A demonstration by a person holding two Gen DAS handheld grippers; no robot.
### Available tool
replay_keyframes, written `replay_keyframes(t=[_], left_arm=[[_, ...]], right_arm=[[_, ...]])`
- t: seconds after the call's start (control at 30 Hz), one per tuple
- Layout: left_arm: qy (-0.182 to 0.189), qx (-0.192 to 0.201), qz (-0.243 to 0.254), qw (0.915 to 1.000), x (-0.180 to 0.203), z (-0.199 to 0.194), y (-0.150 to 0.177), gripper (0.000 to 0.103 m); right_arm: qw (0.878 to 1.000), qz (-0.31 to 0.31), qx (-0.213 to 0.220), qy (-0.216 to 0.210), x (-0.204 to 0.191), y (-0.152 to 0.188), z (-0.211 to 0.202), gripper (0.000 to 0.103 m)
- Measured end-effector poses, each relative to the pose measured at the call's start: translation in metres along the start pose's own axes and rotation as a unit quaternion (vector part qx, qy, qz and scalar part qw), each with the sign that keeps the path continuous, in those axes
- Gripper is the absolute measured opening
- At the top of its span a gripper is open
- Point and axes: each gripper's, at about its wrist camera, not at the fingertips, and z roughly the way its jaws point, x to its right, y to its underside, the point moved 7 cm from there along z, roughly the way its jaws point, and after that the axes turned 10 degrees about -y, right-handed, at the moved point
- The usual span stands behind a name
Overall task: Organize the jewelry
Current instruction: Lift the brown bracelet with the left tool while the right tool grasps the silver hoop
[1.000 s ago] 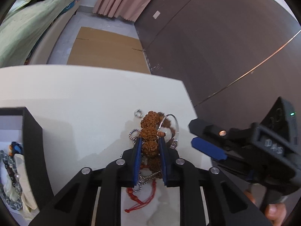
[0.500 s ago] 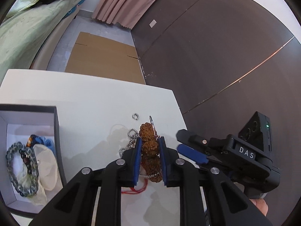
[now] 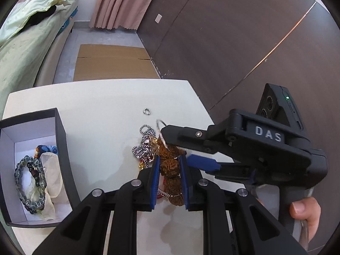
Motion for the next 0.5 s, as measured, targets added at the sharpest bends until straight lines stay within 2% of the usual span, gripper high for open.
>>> replay_keyframes(t=[0.23,0.5], left_arm=[[-0.005,0.001,0.007,1.0000,-0.001,0.004,0.001,0.016],[-0.017,-0.012,0.033,0.9992,0.005,0.015,0.005,0.016]], right_arm=[[0.999,0.016,0.026,-0.010,0.002,-0.002,-0.009,0.067],[1.000,-0.005,0.026,-0.006,-0.009,-0.003,-0.010,0.068]])
